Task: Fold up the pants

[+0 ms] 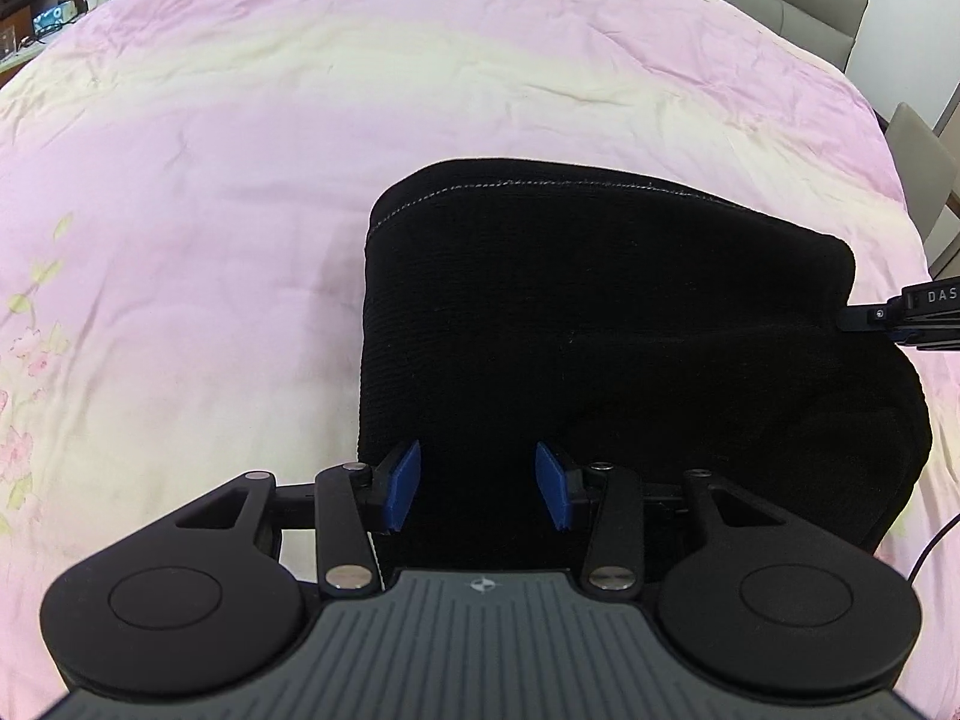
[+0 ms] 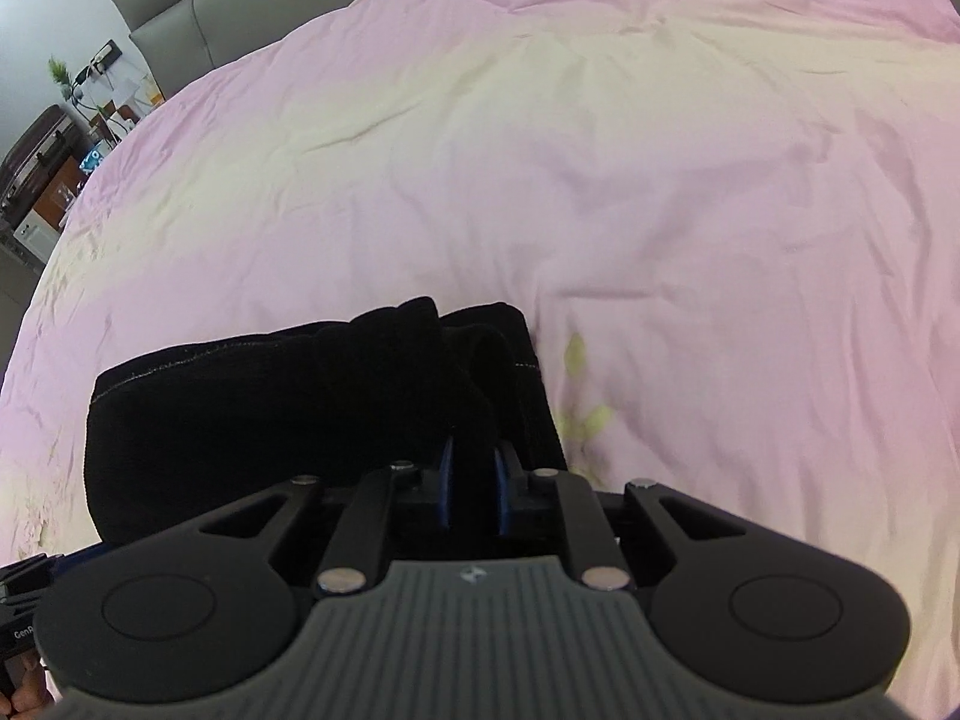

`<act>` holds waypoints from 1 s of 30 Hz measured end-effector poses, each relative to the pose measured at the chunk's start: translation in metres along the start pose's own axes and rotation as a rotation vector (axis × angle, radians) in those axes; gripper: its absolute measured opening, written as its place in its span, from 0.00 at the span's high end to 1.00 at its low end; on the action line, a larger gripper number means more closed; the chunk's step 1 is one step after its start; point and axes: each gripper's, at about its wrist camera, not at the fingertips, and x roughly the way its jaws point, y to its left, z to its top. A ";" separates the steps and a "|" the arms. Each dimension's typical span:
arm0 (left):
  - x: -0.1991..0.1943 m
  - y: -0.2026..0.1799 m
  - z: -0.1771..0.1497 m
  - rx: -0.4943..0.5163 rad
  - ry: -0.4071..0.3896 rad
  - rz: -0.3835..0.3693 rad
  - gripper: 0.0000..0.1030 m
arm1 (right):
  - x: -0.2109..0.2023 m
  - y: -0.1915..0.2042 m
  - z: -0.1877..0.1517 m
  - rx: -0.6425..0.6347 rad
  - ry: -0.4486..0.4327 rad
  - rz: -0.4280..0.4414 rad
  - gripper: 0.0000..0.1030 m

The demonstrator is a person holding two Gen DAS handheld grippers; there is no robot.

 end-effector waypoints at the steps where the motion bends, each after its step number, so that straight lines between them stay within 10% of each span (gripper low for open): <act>1: -0.005 0.000 0.001 0.009 -0.007 -0.006 0.56 | -0.005 0.003 0.002 -0.029 -0.005 -0.001 0.90; 12: -0.004 -0.022 0.058 0.093 -0.139 0.047 0.56 | -0.055 0.057 0.008 -0.326 -0.185 0.043 0.83; 22: 0.082 0.003 0.076 -0.069 0.042 0.067 0.60 | 0.025 0.030 0.006 -0.294 -0.099 -0.056 0.95; 30: 0.006 -0.019 0.042 -0.001 -0.082 0.170 0.61 | -0.034 0.044 -0.017 -0.355 -0.224 -0.022 0.93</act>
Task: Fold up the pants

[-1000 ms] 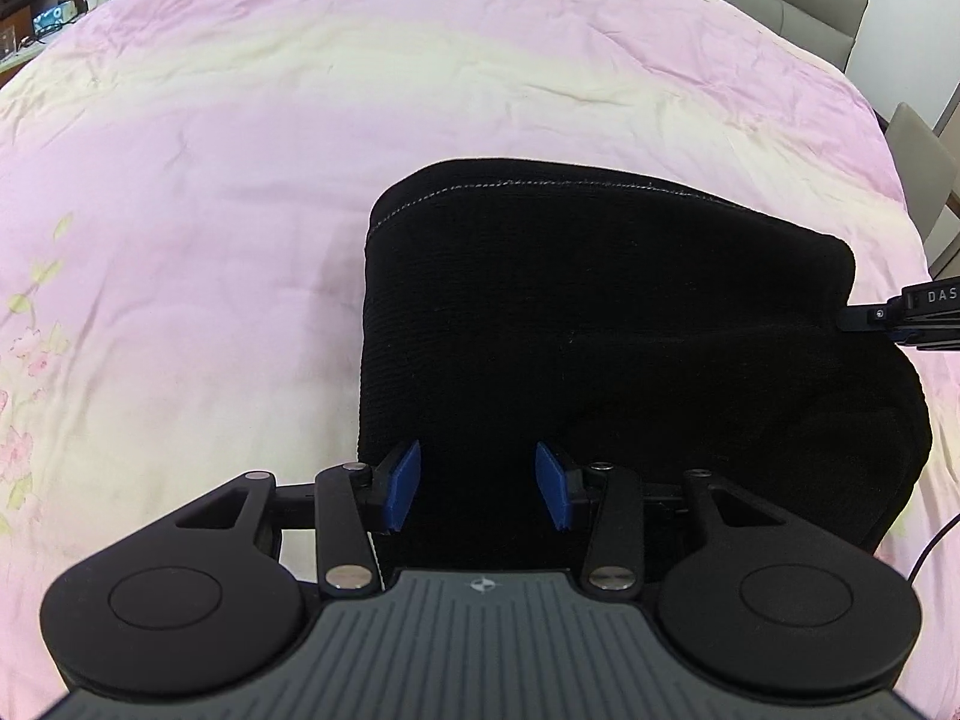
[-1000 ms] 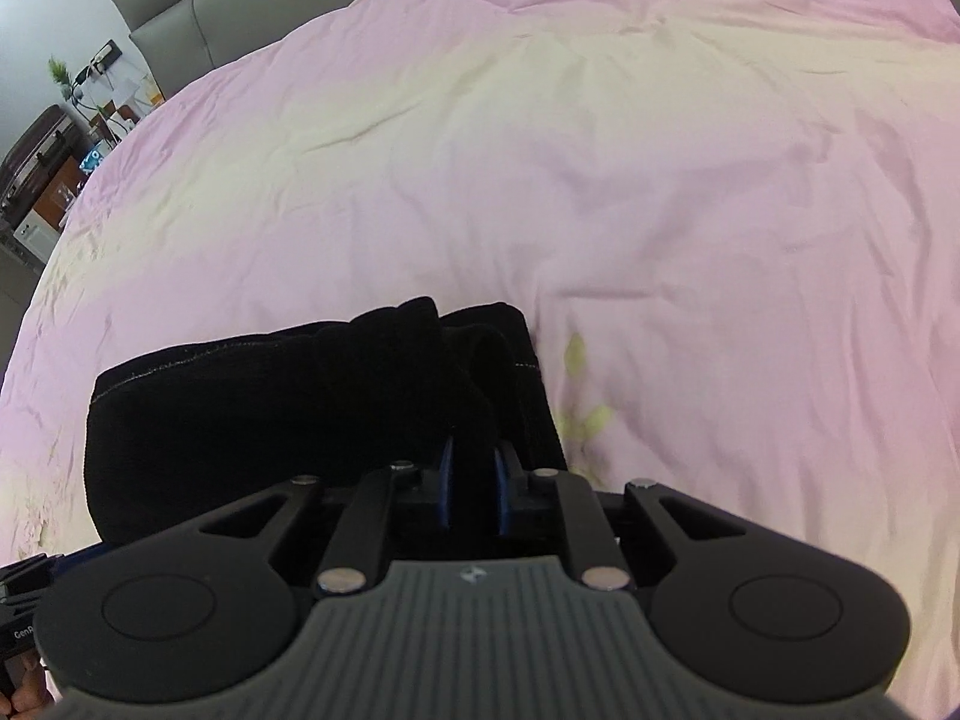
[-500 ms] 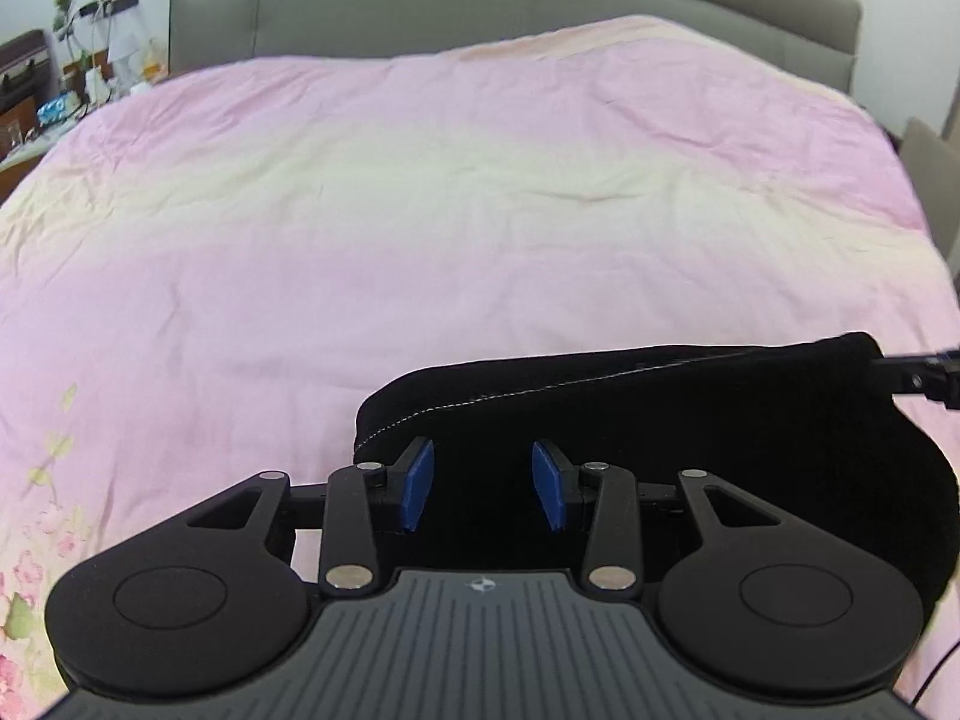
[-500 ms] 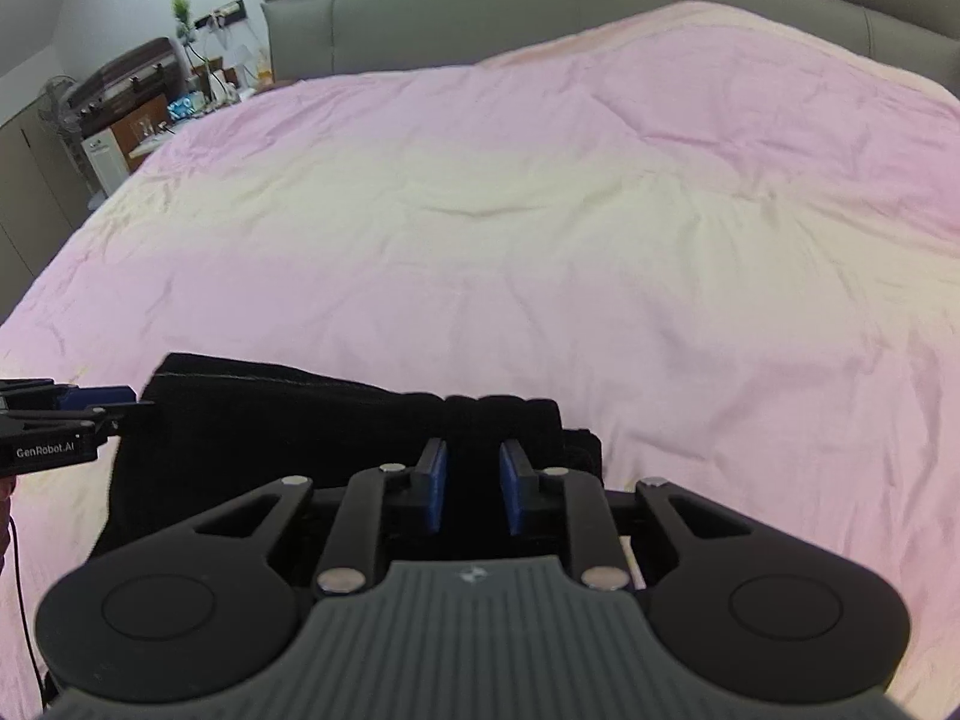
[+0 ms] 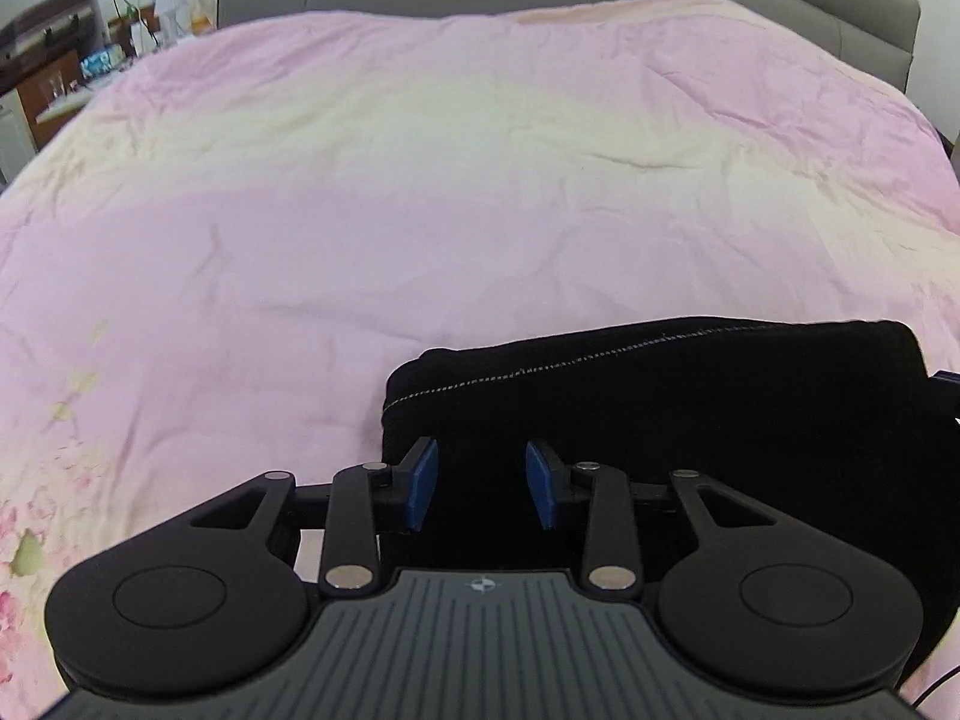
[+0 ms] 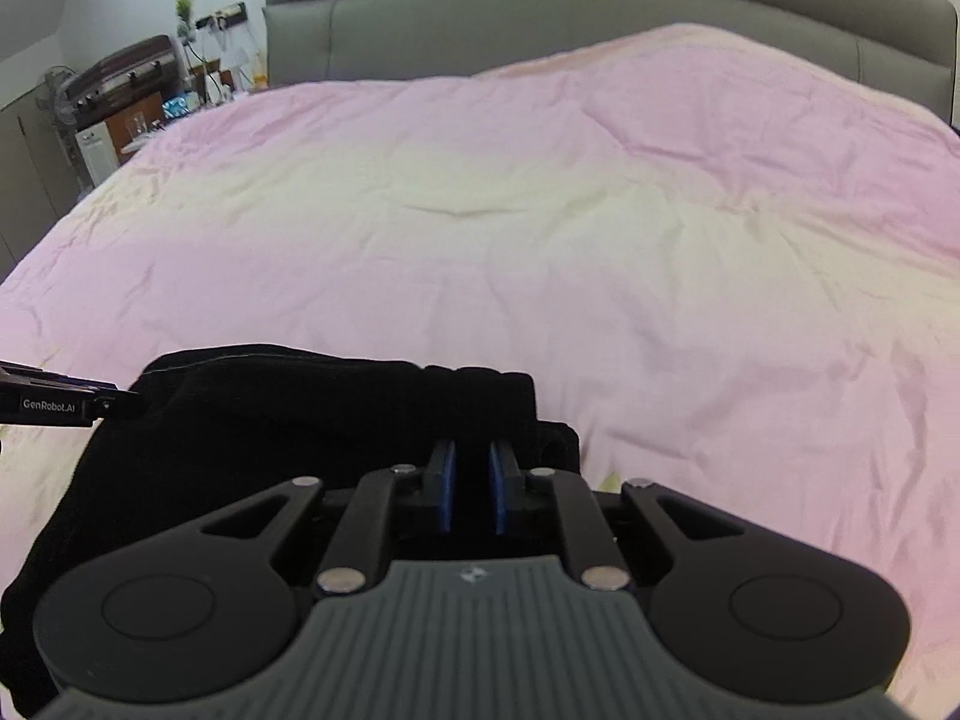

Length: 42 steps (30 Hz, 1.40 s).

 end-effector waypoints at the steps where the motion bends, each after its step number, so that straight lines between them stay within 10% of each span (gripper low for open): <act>1: -0.018 -0.002 -0.012 0.007 -0.036 0.005 0.61 | -0.011 0.005 -0.006 -0.013 -0.014 0.016 0.93; 11: -0.111 -0.033 -0.108 0.133 -0.106 0.017 0.31 | -0.049 0.042 -0.074 -0.095 -0.015 0.056 0.92; 18: -0.104 -0.036 -0.155 0.196 -0.013 -0.044 0.22 | -0.017 0.016 -0.092 0.059 0.068 0.100 0.92; 27: -0.067 -0.047 -0.152 0.123 -0.046 0.071 0.18 | -0.013 0.017 -0.091 0.067 0.089 0.099 0.92; 32: -0.062 -0.031 -0.142 0.056 -0.031 0.106 0.64 | -0.012 0.015 -0.088 0.050 0.110 0.106 0.92; 42: -0.058 -0.010 -0.159 0.017 0.117 0.065 0.70 | -0.012 0.018 -0.089 0.010 0.121 0.114 0.92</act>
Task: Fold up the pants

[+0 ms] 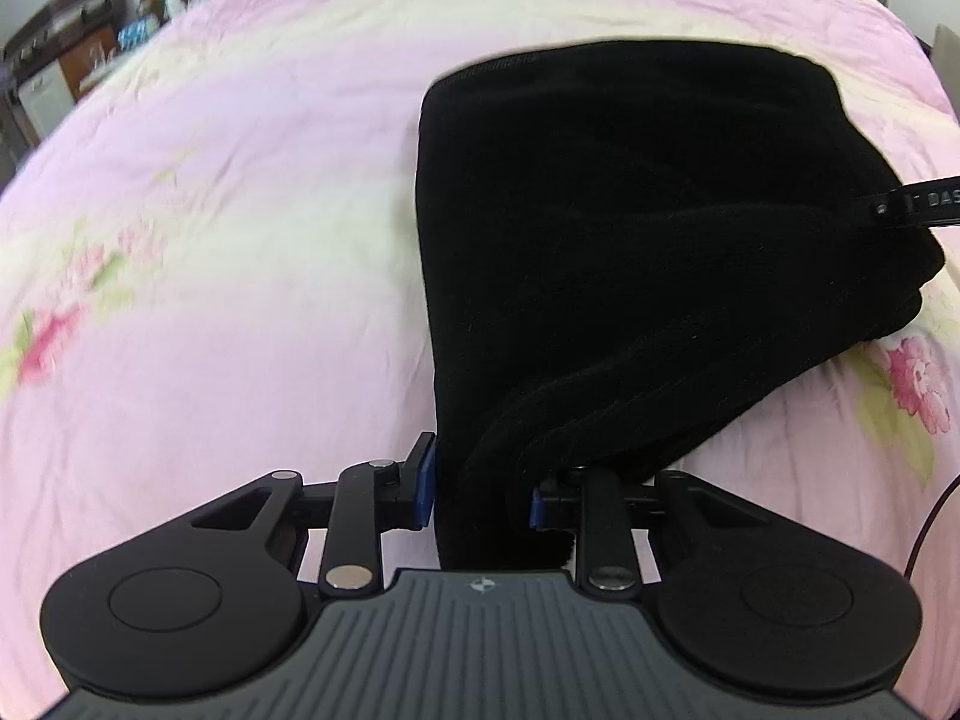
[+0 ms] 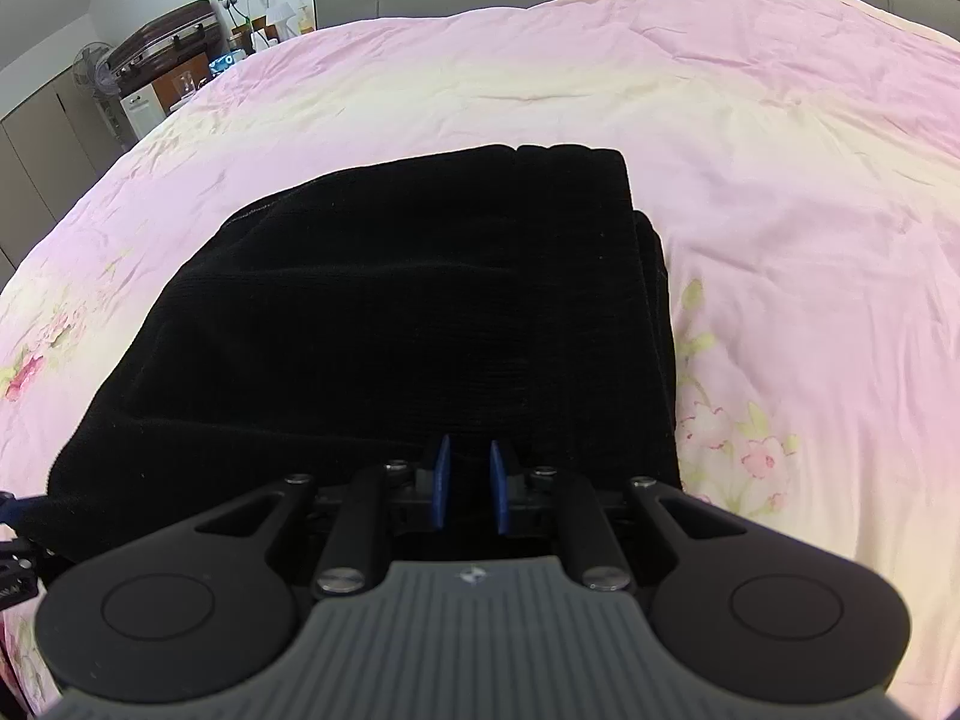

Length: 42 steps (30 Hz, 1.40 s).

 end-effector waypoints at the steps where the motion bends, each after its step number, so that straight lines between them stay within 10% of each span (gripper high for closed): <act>1: 0.001 0.003 -0.001 -0.016 0.007 -0.012 0.70 | 0.000 0.000 0.000 -0.007 0.002 0.001 0.92; 14: -0.054 0.031 0.004 -0.072 0.024 -0.196 0.66 | -0.007 0.003 0.013 -0.019 0.029 -0.008 0.88; 18: -0.074 0.045 0.027 -0.114 -0.099 -0.290 0.46 | -0.022 0.006 0.027 -0.044 0.053 0.044 0.51; 24: -0.043 0.064 0.072 -0.209 -0.129 -0.374 0.29 | -0.039 0.002 0.048 -0.119 0.050 -0.025 0.32; 42: 0.085 0.091 0.101 -0.352 0.077 -0.454 0.24 | 0.048 -0.121 0.026 0.492 0.260 0.263 0.24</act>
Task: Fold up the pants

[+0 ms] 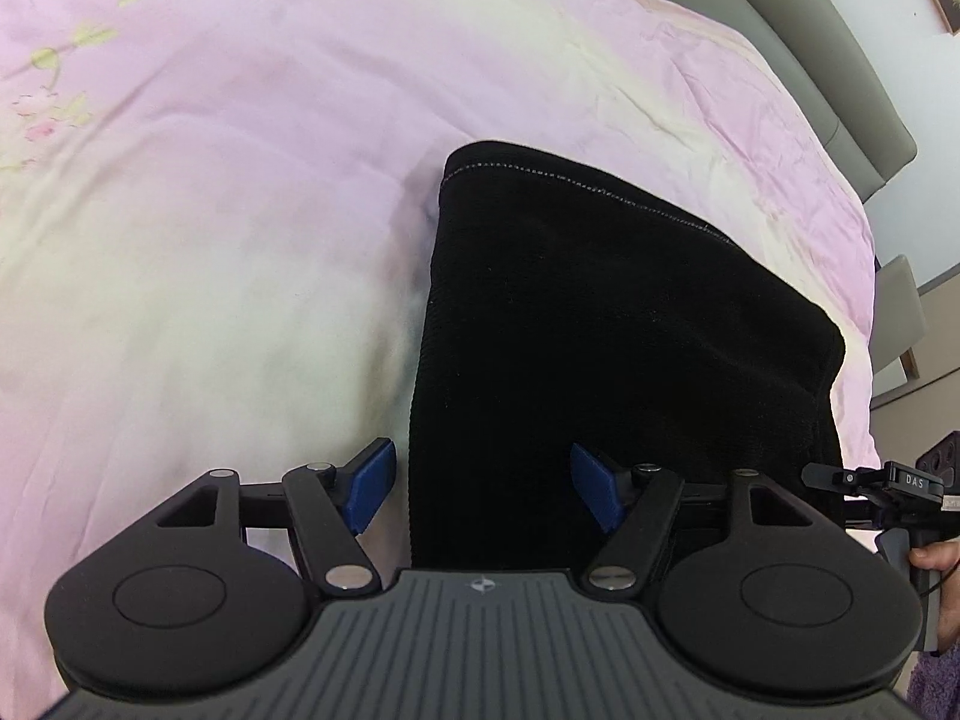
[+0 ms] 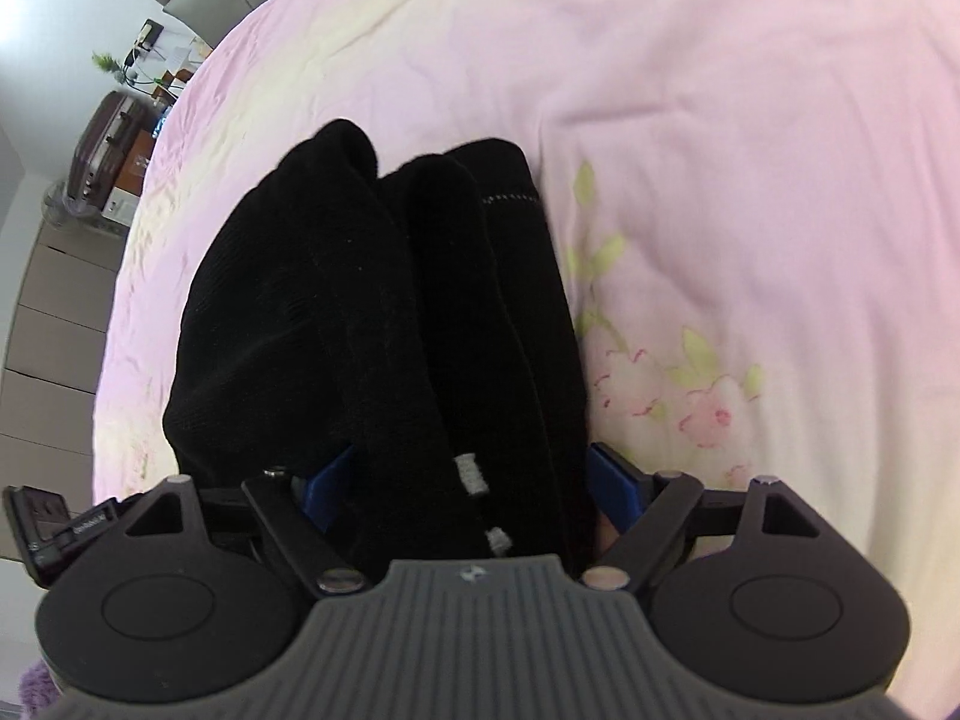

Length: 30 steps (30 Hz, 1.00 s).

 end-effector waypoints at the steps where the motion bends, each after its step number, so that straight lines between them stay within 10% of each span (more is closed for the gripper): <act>1: 0.002 0.001 0.001 0.005 0.010 -0.007 0.26 | 0.004 -0.003 0.001 0.007 0.007 0.014 0.24; 14: 0.010 -0.004 0.000 0.034 0.031 0.006 0.47 | 0.012 -0.003 -0.009 -0.024 -0.016 0.063 0.41; 22: -0.018 -0.031 -0.010 0.101 -0.032 0.087 0.75 | -0.021 0.047 -0.020 -0.136 -0.077 -0.045 0.58; 30: -0.070 -0.047 -0.015 0.140 -0.077 0.083 0.78 | -0.058 0.112 -0.040 -0.214 -0.117 -0.050 0.64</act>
